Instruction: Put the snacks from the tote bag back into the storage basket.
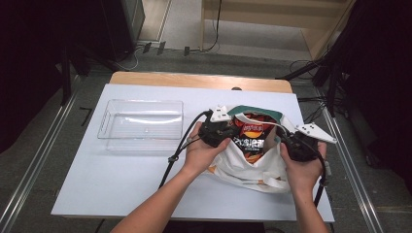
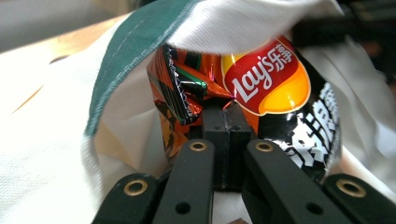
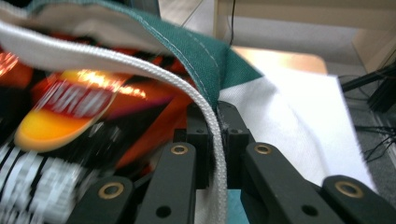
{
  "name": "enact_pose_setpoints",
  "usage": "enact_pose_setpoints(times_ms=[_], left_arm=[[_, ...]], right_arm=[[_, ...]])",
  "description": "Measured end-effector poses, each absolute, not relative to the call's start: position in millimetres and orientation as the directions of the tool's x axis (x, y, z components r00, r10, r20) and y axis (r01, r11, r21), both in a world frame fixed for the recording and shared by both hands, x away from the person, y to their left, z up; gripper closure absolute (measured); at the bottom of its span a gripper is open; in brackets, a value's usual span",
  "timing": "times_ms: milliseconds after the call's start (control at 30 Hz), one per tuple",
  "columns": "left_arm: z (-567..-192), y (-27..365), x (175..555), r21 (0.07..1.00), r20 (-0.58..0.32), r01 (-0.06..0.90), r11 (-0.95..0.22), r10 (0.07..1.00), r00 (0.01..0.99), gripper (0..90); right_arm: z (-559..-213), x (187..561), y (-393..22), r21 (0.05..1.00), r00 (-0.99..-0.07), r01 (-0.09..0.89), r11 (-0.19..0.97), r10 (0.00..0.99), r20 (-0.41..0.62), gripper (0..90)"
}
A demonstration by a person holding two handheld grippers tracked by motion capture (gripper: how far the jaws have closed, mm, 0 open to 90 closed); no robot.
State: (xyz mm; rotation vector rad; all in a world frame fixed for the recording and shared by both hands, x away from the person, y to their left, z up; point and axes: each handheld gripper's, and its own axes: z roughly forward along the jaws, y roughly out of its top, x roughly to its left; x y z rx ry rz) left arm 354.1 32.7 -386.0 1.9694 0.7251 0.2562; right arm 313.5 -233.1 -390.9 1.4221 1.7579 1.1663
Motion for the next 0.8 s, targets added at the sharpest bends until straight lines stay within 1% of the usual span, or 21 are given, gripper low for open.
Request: enact_pose_setpoints(times_ms=[100,167,200,233,300,367,433,467,533,600,633,700,733,767,800], left_arm=[[-387.0,42.2,346.1,0.883,-0.108,0.326,-0.337,0.530,0.841,90.0],[-387.4,48.0,341.8,0.890,-0.101,0.305,-0.340,0.506,0.856,90.0],[-387.4,48.0,341.8,0.890,-0.101,0.305,-0.340,0.506,0.856,90.0],[-386.4,53.1,337.2,0.901,-0.092,0.273,-0.338,0.467,0.880,90.0],[-385.8,56.3,331.7,0.912,-0.074,0.239,-0.335,0.438,0.896,90.0],[-386.9,59.3,327.6,0.921,-0.057,0.207,-0.331,0.410,0.910,90.0],[-389.8,62.8,326.5,0.926,-0.074,0.216,-0.310,0.413,0.908,90.0],[-391.4,65.5,326.5,0.930,-0.086,0.219,-0.294,0.405,0.910,90.0],[-394.5,70.3,326.5,0.936,-0.103,0.224,-0.272,0.396,0.912,90.0],[-396.6,73.4,325.9,0.942,-0.111,0.219,-0.254,0.380,0.918,90.0],[-397.0,73.6,324.6,0.944,-0.112,0.217,-0.250,0.376,0.920,90.0],[-396.6,73.0,322.6,0.945,-0.101,0.208,-0.252,0.379,0.920,90.0],[-396.6,73.0,322.6,0.945,-0.101,0.208,-0.252,0.379,0.920,90.0],[-396.0,71.5,321.5,0.944,-0.094,0.208,-0.255,0.396,0.913,90.0],[-396.1,71.2,321.6,0.944,-0.096,0.211,-0.253,0.402,0.910,90.0]], right_arm=[[-379.3,318.4,-241.0,0.909,-0.237,0.417,0.001,0.966,0.108,86.5],[-371.7,324.6,-249.0,0.914,-0.222,0.403,-0.052,0.963,0.153,86.6],[-371.7,324.6,-249.0,0.914,-0.222,0.403,-0.052,0.963,0.153,86.6],[-361.8,332.0,-256.2,0.917,-0.213,0.385,-0.105,0.957,0.199,86.6],[-356.8,341.0,-260.8,0.909,-0.196,0.400,-0.121,0.957,0.214,86.6],[-360.5,354.7,-265.1,0.877,-0.183,0.462,-0.131,0.954,0.239,86.6],[-375.0,367.3,-265.1,0.830,-0.175,0.544,-0.121,0.951,0.254,86.5],[-385.3,372.2,-263.5,0.807,-0.182,0.582,-0.096,0.952,0.245,86.6],[-410.8,378.7,-257.6,0.754,-0.186,0.655,-0.035,0.961,0.207,86.5],[-441.0,382.3,-253.0,0.691,-0.197,0.723,0.009,0.961,0.193,86.1],[-454.6,382.3,-252.5,0.674,-0.194,0.739,0.016,0.963,0.190,85.8],[-466.9,378.5,-258.0,0.685,-0.188,0.728,-0.031,0.952,0.243,85.4],[-467.0,377.8,-260.9,0.680,-0.184,0.731,-0.057,0.943,0.278,83.3],[-465.7,377.1,-262.5,0.685,-0.199,0.726,-0.055,0.938,0.286,76.0],[-462.3,374.5,-263.4,0.708,-0.212,0.705,-0.044,0.940,0.269,64.3]])
